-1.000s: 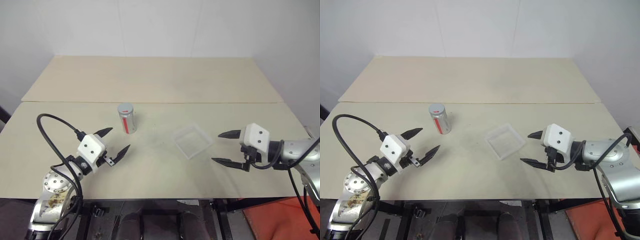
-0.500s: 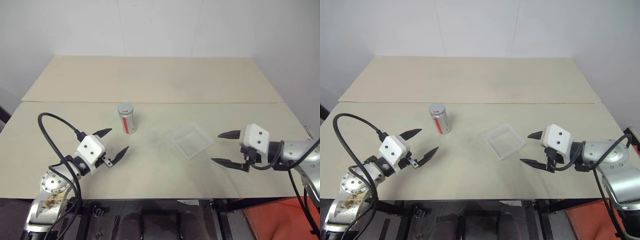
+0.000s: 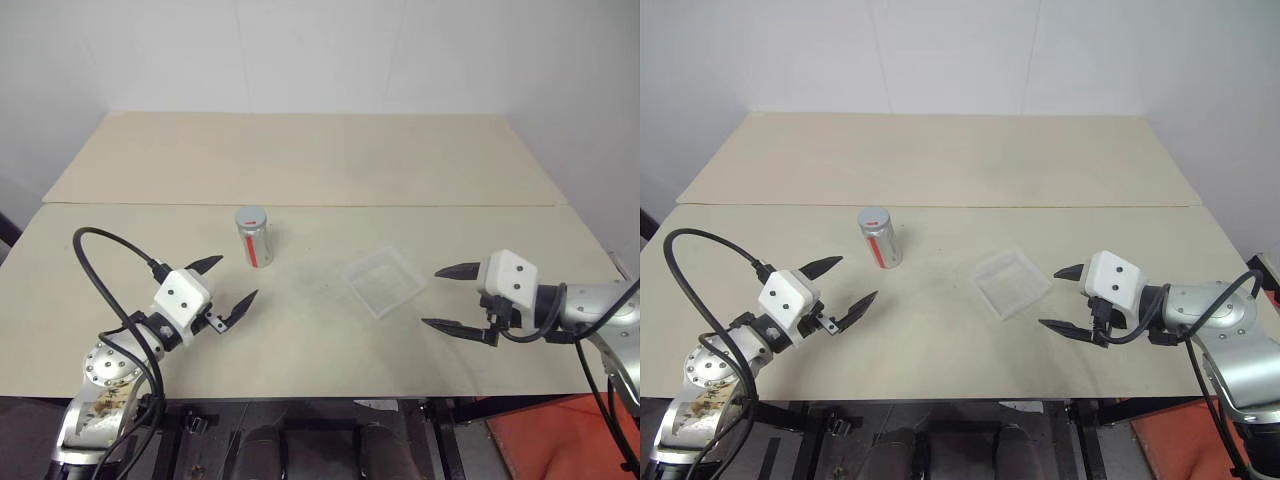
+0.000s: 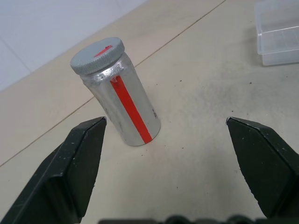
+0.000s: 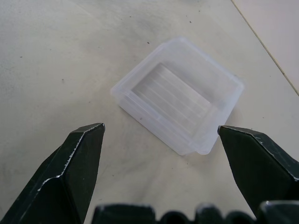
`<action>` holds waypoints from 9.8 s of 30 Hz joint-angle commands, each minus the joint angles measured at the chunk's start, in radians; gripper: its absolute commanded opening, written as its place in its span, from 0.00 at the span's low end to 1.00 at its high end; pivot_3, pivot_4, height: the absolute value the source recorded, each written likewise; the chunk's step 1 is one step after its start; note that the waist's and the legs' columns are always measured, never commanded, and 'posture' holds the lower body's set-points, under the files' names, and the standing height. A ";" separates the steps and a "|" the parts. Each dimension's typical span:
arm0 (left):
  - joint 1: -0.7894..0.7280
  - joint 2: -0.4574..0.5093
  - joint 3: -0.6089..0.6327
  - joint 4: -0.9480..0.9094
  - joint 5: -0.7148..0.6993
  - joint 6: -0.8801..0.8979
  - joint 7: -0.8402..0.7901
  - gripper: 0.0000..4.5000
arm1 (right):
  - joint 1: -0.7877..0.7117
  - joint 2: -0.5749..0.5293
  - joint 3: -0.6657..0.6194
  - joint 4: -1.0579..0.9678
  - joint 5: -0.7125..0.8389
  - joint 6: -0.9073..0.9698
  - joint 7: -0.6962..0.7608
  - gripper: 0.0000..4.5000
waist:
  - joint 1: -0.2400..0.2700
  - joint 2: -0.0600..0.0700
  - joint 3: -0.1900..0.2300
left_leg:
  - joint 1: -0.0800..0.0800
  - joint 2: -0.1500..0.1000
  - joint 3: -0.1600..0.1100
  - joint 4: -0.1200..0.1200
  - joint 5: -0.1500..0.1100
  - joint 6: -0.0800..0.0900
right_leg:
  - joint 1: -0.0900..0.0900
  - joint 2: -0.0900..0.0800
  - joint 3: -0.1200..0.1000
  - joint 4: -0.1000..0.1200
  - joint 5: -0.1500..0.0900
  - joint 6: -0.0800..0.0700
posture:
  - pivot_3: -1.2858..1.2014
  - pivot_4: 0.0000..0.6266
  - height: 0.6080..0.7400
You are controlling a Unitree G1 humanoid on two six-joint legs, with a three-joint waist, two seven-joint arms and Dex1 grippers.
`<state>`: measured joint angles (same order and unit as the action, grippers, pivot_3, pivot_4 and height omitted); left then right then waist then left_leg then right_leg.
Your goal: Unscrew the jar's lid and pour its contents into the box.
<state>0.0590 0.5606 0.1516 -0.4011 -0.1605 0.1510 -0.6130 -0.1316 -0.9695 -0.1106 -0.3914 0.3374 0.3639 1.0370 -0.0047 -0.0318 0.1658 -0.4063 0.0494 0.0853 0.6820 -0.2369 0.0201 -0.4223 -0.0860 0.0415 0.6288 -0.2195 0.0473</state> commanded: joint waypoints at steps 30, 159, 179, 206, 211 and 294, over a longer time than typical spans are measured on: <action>-0.302 -0.377 -0.101 0.456 0.165 -0.243 0.428 0.99 | -0.026 0.042 -0.014 -0.066 0.012 0.032 -0.053 1.00 | 0.007 -0.001 0.000 | -0.001 -0.001 -0.001 0.000 0.000 0.000 | 0.001 0.000 0.000 -0.001 0.001 0.001 | 0.52 0.24 1.00; -0.349 -0.336 -0.263 0.325 -0.139 -0.217 -0.102 0.43 | -0.443 0.423 0.144 -0.101 0.159 0.312 -0.339 0.89 | 0.001 -0.001 0.000 | -0.006 -0.001 -0.003 0.000 0.000 0.000 | -0.002 0.000 -0.001 -0.004 0.002 0.002 | 0.52 0.24 1.00; -0.404 -0.398 -0.262 0.385 -0.083 -0.257 -0.035 0.43 | -0.348 0.676 0.275 -0.196 0.007 0.352 -0.705 0.99 | -0.008 -0.001 0.000 | -0.007 -0.001 -0.003 0.000 0.000 0.000 | -0.003 0.000 -0.002 -0.003 0.002 0.002 | 0.52 0.24 1.00; -0.341 -0.288 -0.277 0.252 -0.256 -0.138 -0.233 0.43 | -0.331 0.608 0.221 -0.105 0.091 0.264 -0.470 0.62 | -0.012 -0.001 0.000 | -0.007 0.000 -0.004 0.000 0.000 0.000 | -0.003 0.000 -0.002 -0.003 0.002 0.002 | 0.52 0.24 1.00; -0.324 -0.224 -0.273 0.156 -0.352 -0.051 -0.310 0.43 | -0.391 0.488 0.177 -0.043 0.247 0.256 -0.202 0.62 | -0.009 0.000 0.000 | -0.007 0.000 -0.004 0.000 0.000 0.000 | -0.003 0.000 -0.002 -0.004 0.002 0.002 | 0.52 0.24 1.00; -0.400 -0.343 -0.226 0.388 -0.105 -0.293 -0.081 0.43 | -0.294 0.846 0.335 -0.125 -0.192 0.194 -0.736 0.62 | -0.009 0.000 0.000 | -0.007 0.000 -0.003 0.000 0.000 0.000 | -0.004 0.001 -0.002 -0.003 0.002 0.002 | 0.52 0.24 1.00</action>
<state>-0.3355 0.2125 -0.0762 0.0233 -0.2419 -0.1272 -0.6713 -0.4045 -0.1196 0.2407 -0.4975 0.1481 0.5729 0.2994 -0.0137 -0.0320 0.1656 -0.4137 0.0490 0.0819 0.6817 -0.2366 0.0200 -0.4259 -0.0850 0.0395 0.6259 -0.2172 0.0491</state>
